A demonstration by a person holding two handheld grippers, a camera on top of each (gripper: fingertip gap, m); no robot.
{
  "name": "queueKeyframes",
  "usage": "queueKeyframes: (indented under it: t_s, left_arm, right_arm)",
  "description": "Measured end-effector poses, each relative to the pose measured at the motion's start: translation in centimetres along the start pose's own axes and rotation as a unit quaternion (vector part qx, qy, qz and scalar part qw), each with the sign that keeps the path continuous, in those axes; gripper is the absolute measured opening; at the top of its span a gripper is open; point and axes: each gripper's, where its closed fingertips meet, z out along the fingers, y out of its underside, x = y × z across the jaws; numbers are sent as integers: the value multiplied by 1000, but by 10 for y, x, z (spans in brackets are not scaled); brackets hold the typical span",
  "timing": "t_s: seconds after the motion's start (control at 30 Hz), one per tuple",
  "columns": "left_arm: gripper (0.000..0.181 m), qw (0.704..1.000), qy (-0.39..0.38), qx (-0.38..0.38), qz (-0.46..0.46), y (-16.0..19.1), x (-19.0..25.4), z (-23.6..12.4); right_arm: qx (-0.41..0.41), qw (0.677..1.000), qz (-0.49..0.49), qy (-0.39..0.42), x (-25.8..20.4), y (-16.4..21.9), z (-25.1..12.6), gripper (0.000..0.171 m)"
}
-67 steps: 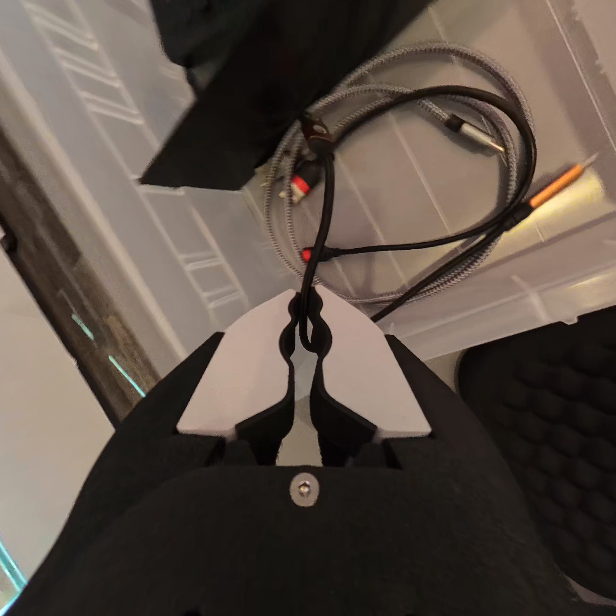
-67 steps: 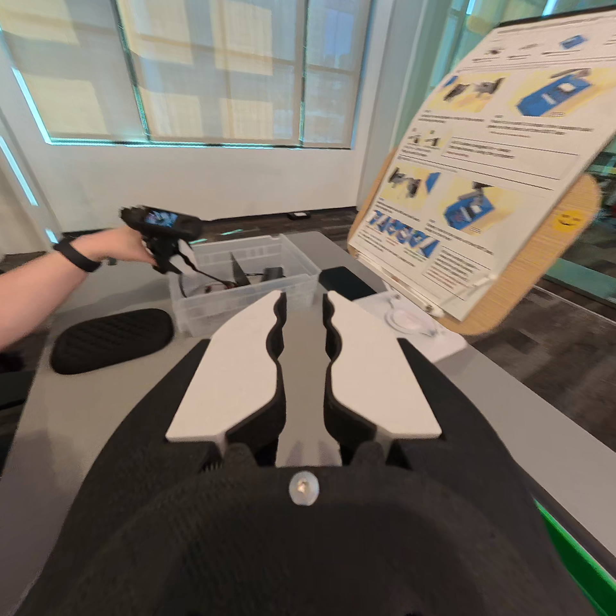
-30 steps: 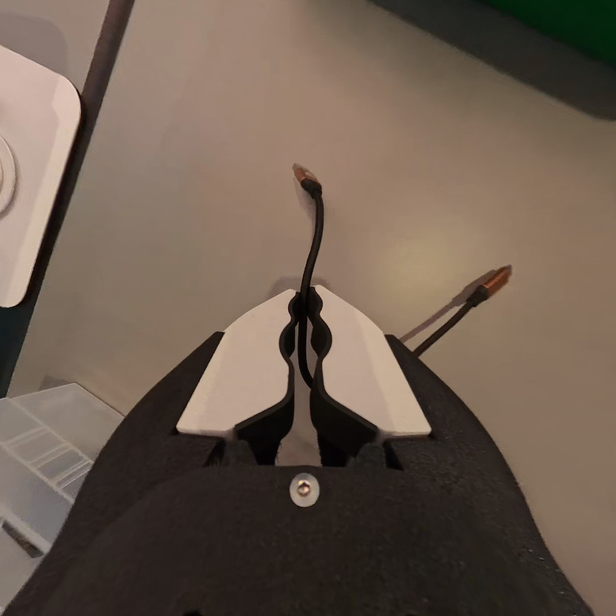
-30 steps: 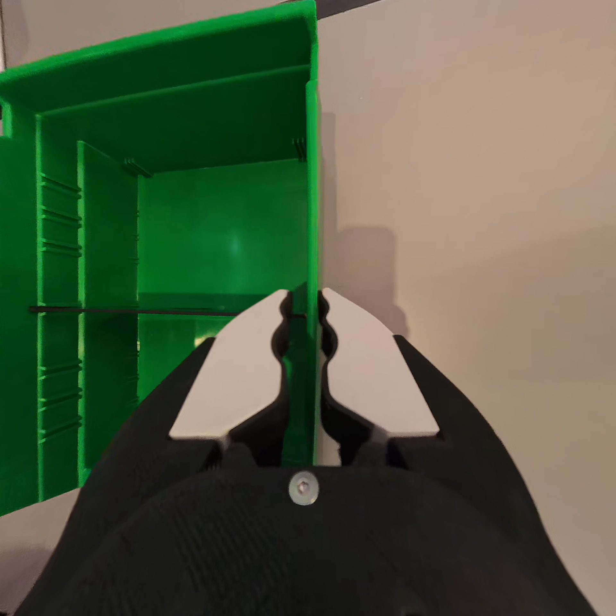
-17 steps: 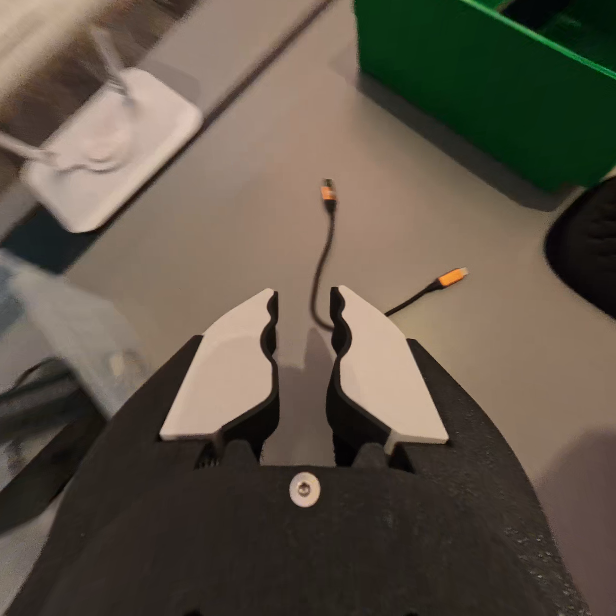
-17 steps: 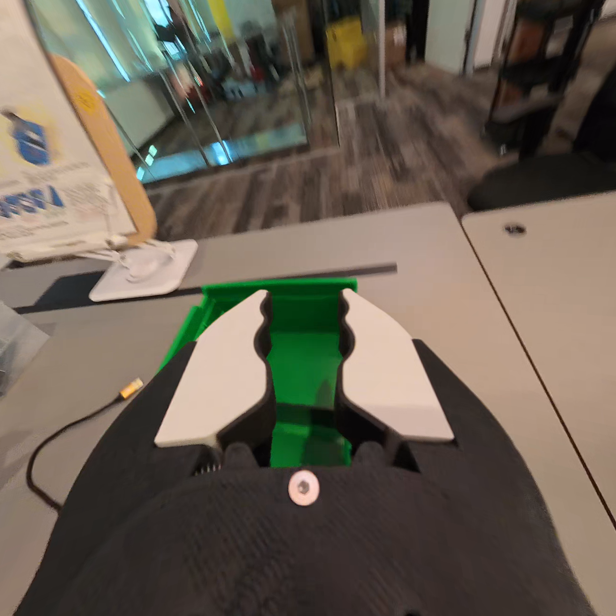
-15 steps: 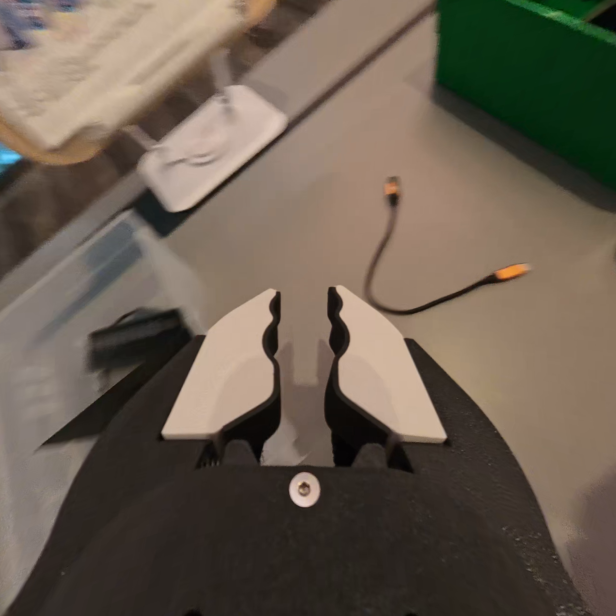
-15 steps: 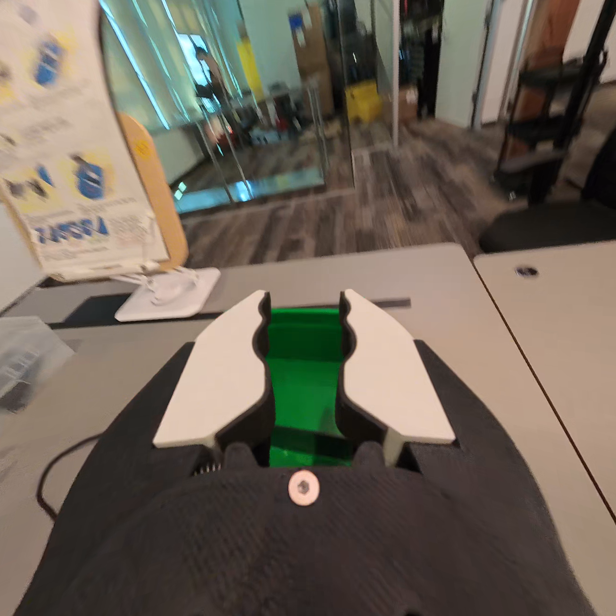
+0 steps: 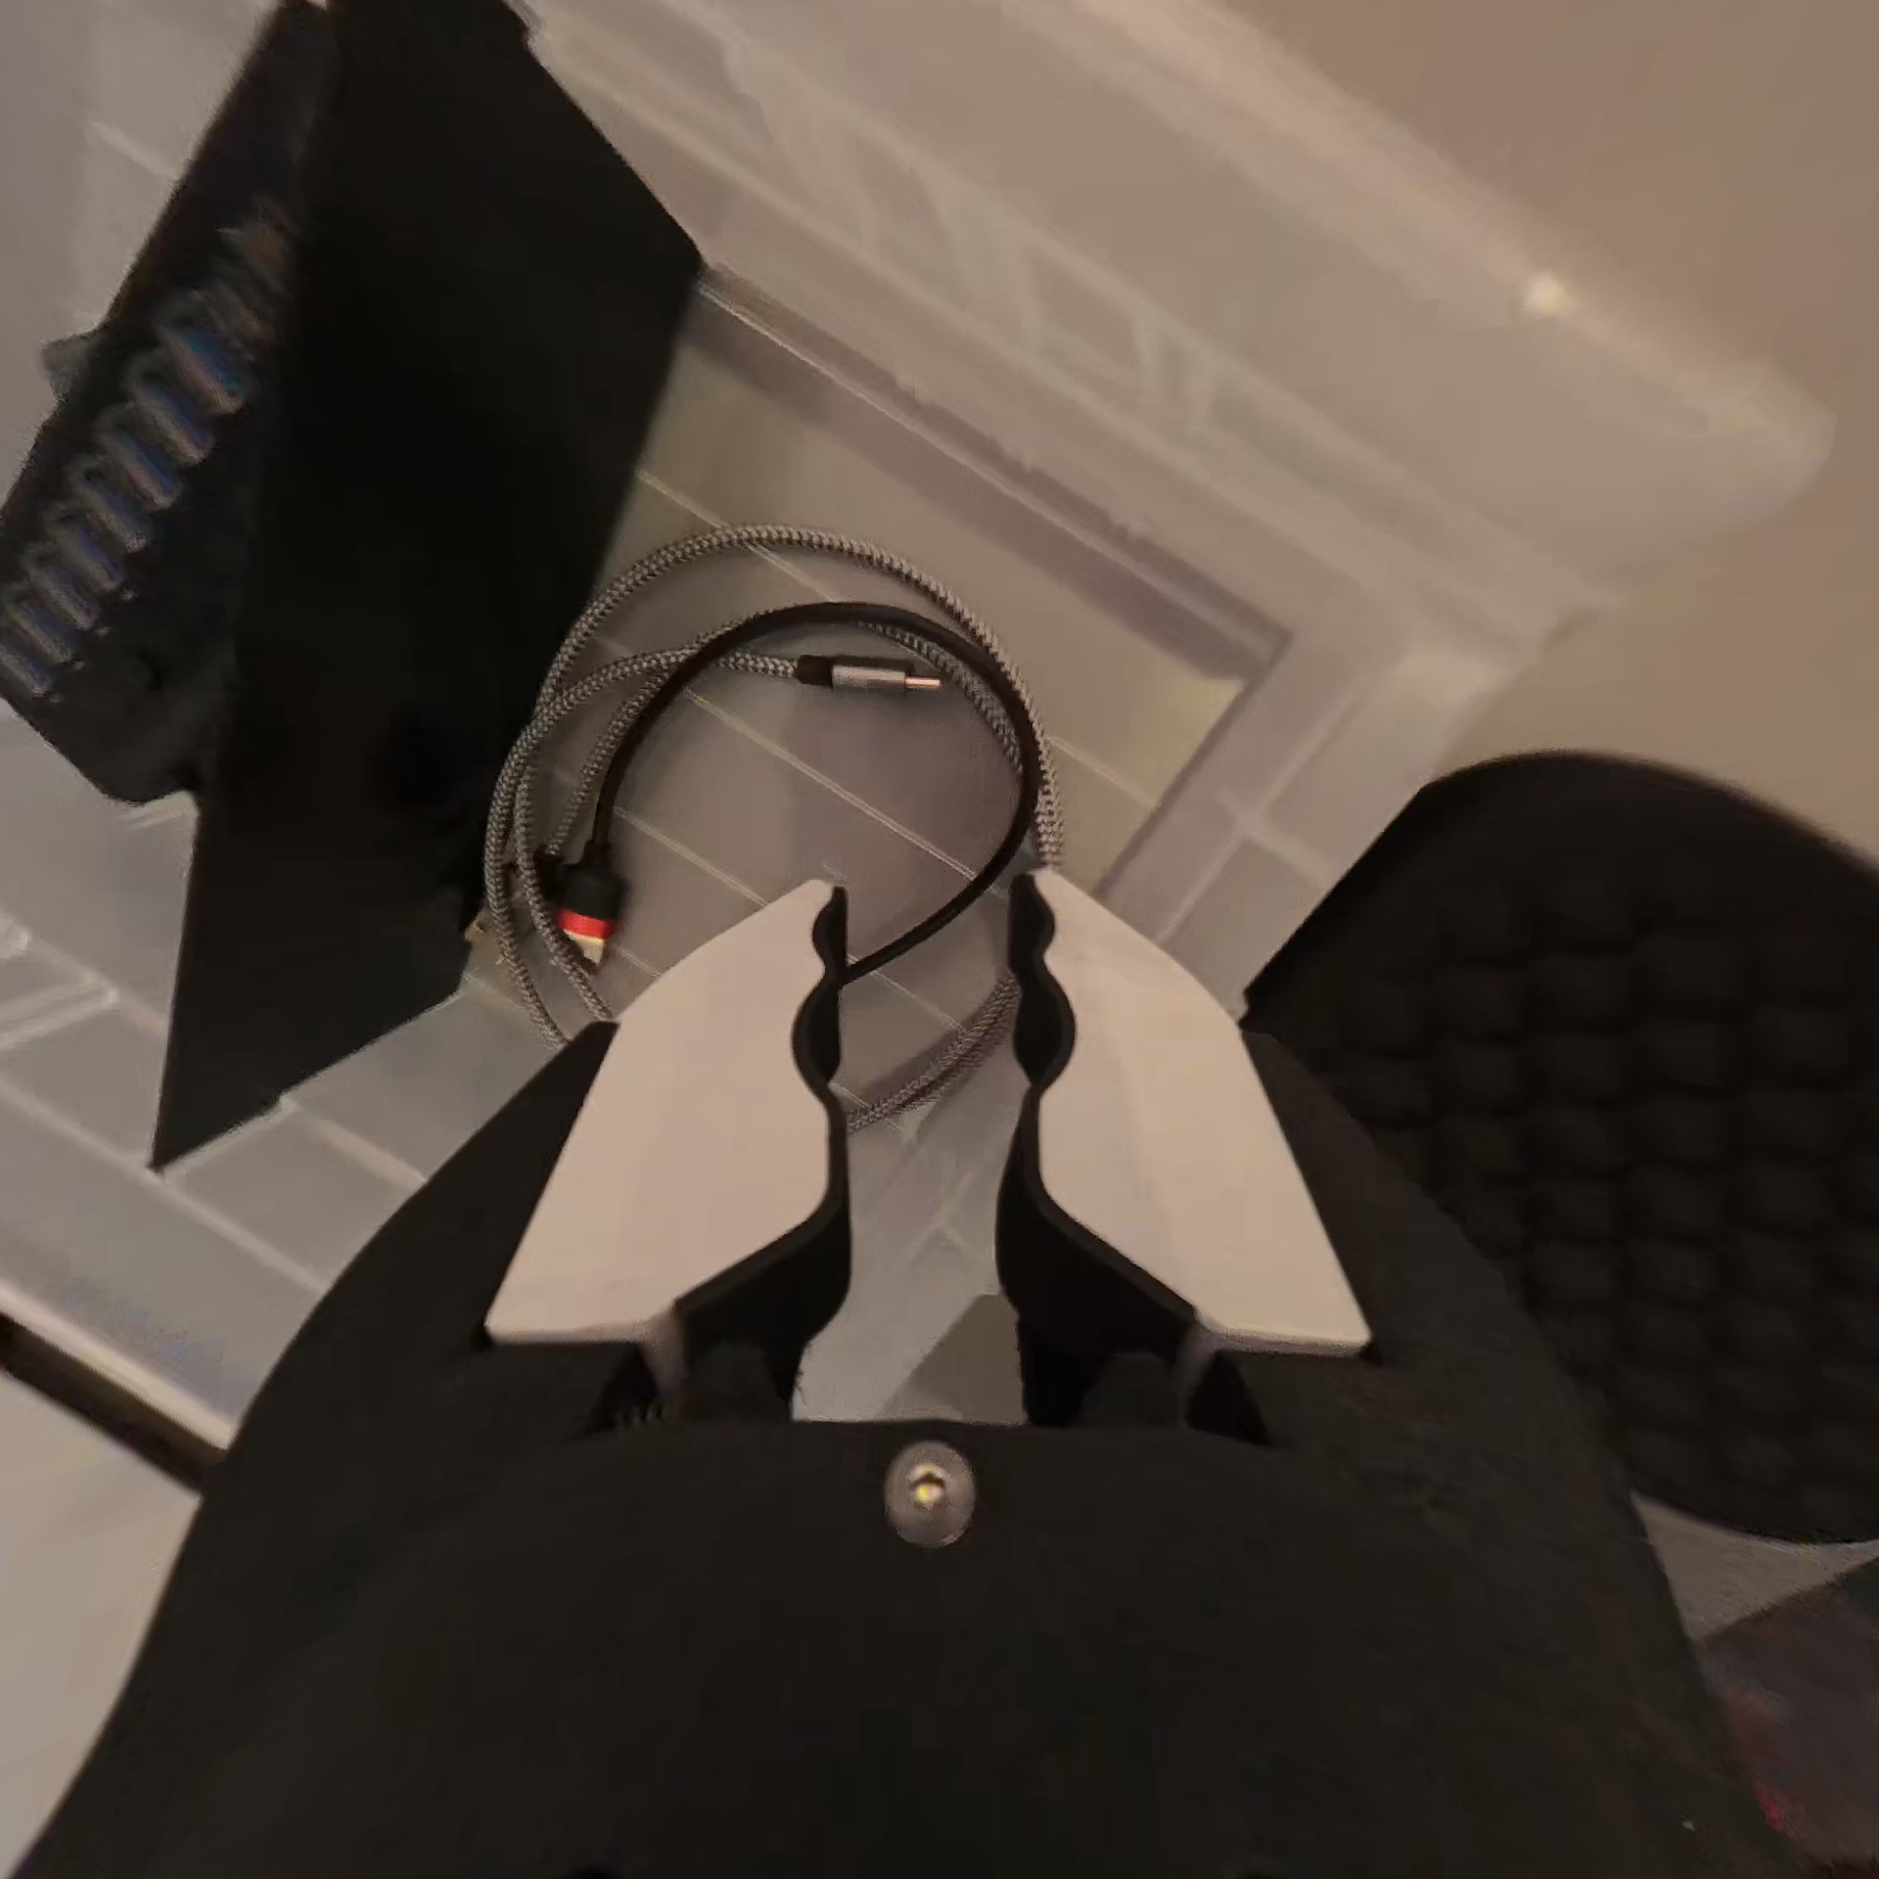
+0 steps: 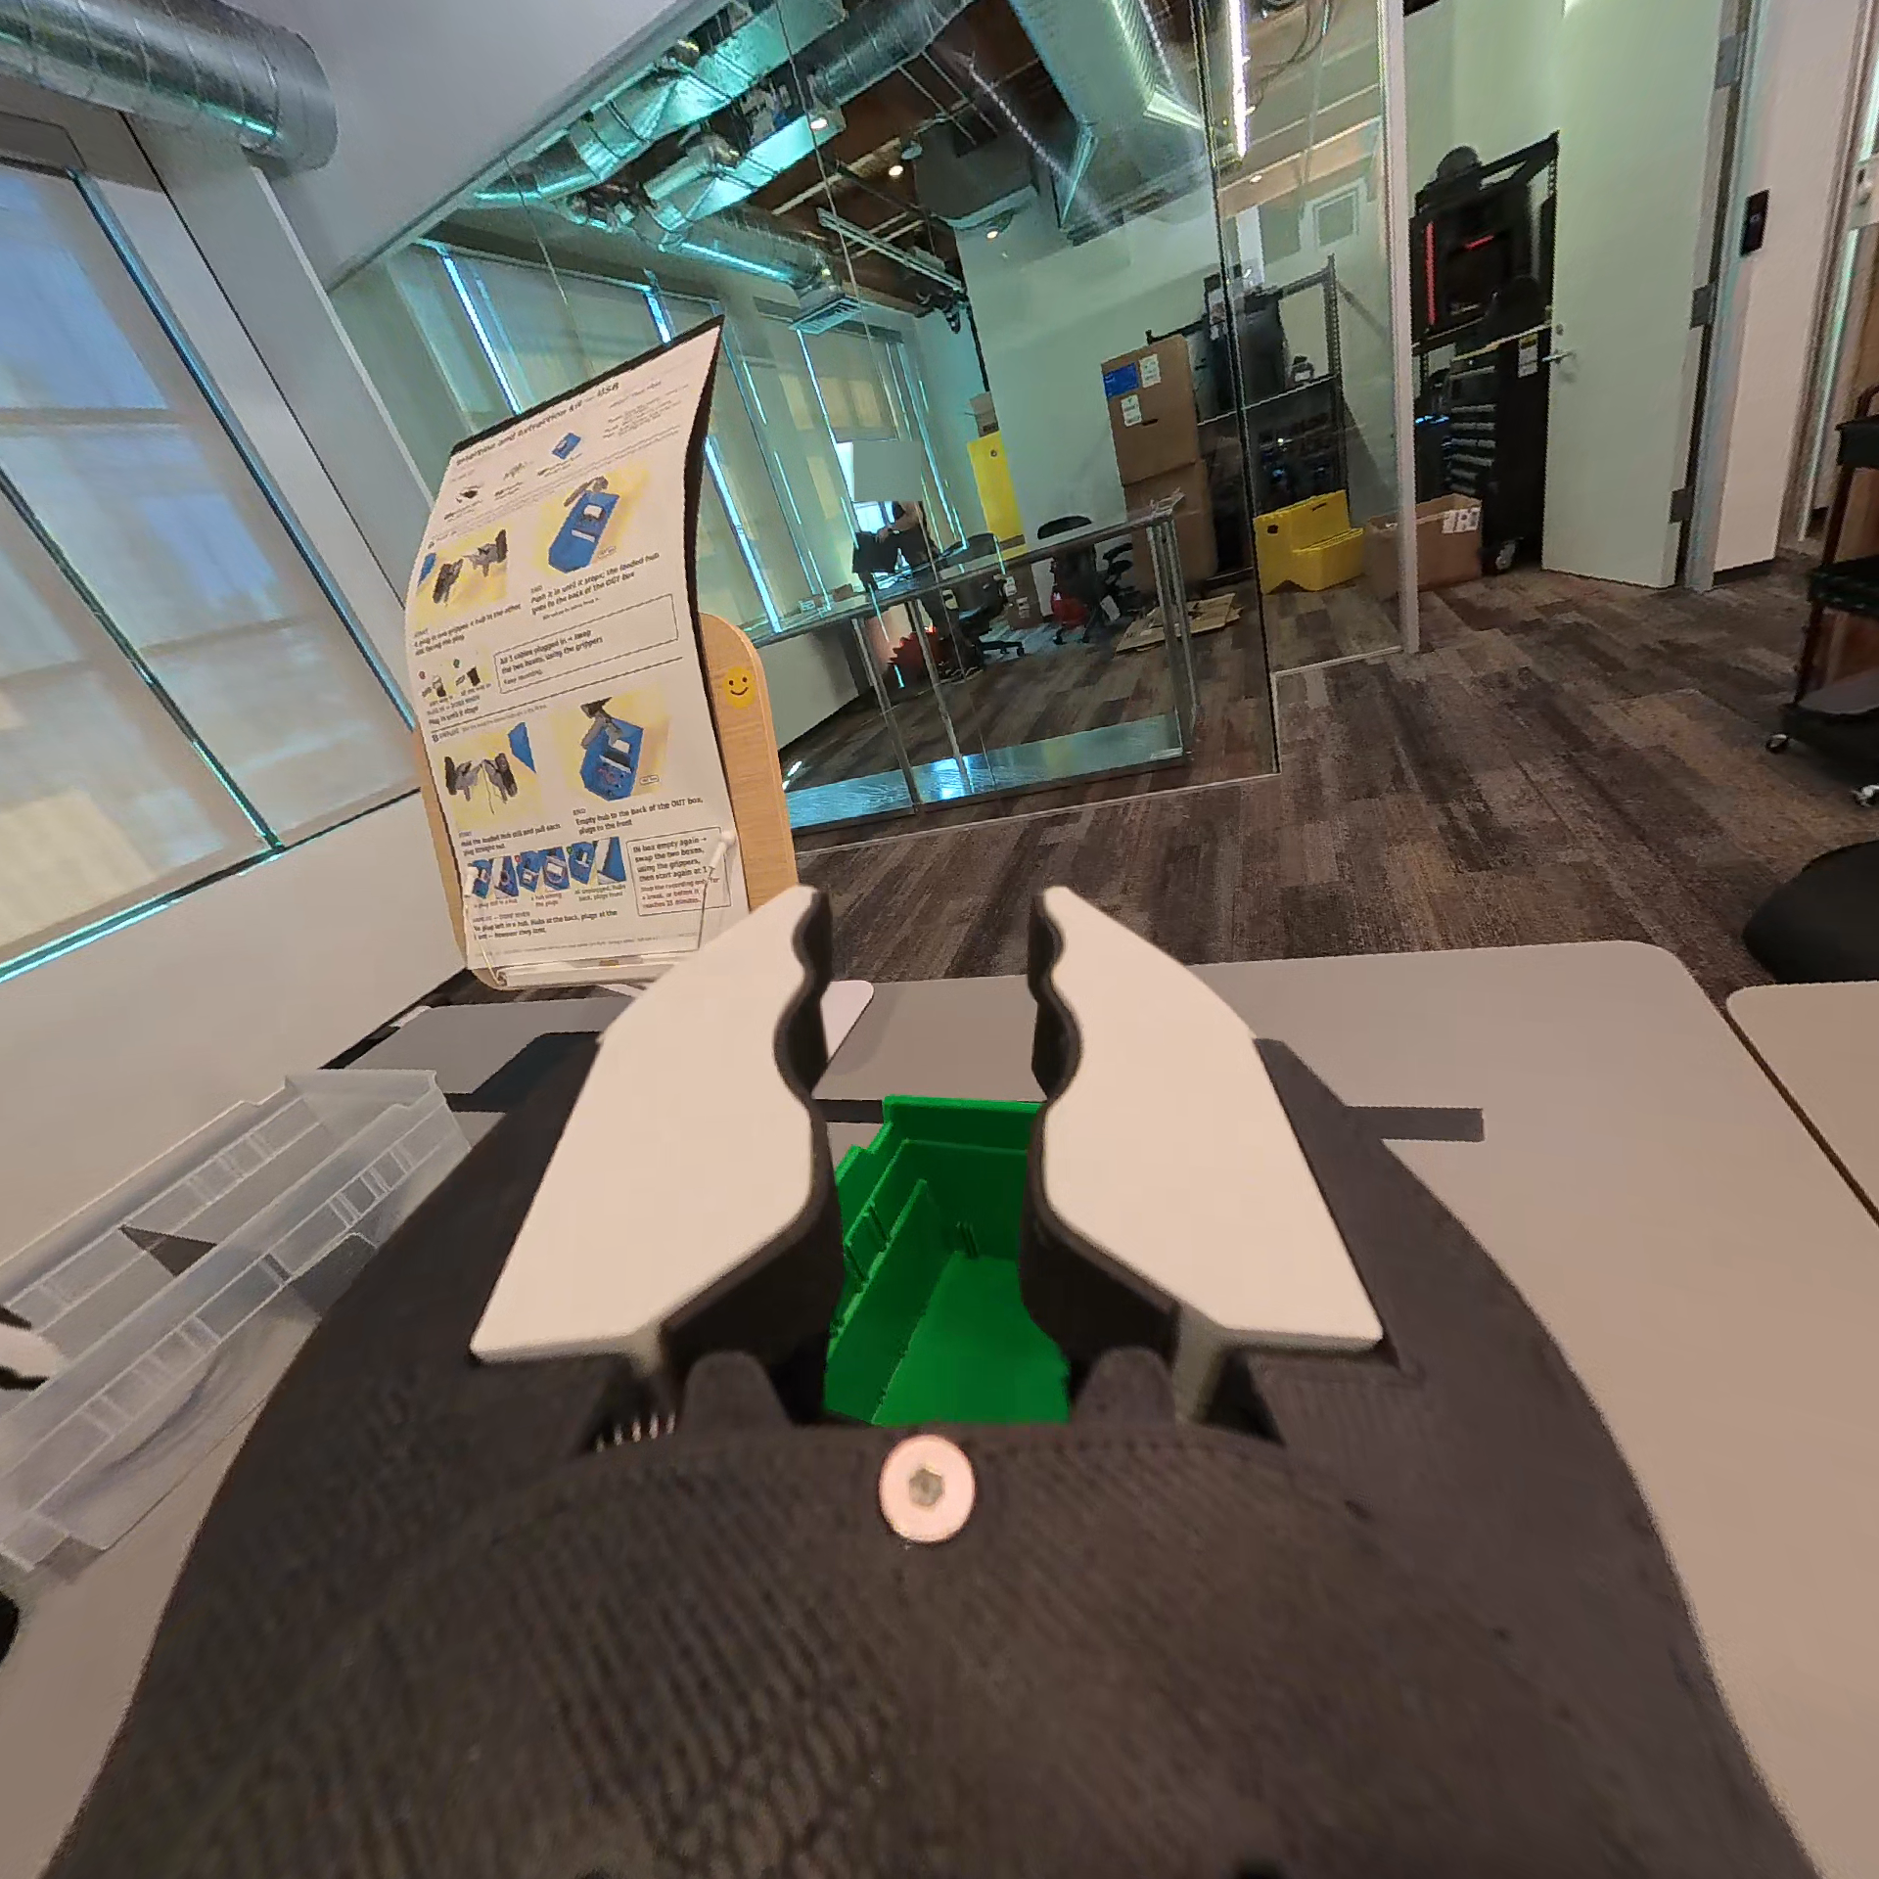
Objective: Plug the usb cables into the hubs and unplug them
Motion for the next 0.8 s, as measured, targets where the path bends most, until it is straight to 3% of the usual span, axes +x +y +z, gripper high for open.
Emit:
queueKeyframes:
  t_s: [0.03, 0.43, 0.6, 0.8]
  left_arm:
    - [29, 1000, -5, -13, 25, 3, -3, 4]
    - [18, 978, 121, -122, 121, 21, 2, 27]
    - [6, 976, 100, -122, 152, 21, 2, 28]
    - [4, 986, 75, -110, 101, 18, -6, 19]
  right_arm:
    - [1, 1000, 3, -1, 0, 0, 1, 37]
    - [-15, 999, 17, -27, -7, 7, 9, 33]
    - [-23, 999, 18, -30, -8, 10, 12, 33]
    - [-15, 999, 29, -27, -3, 9, 11, 32]
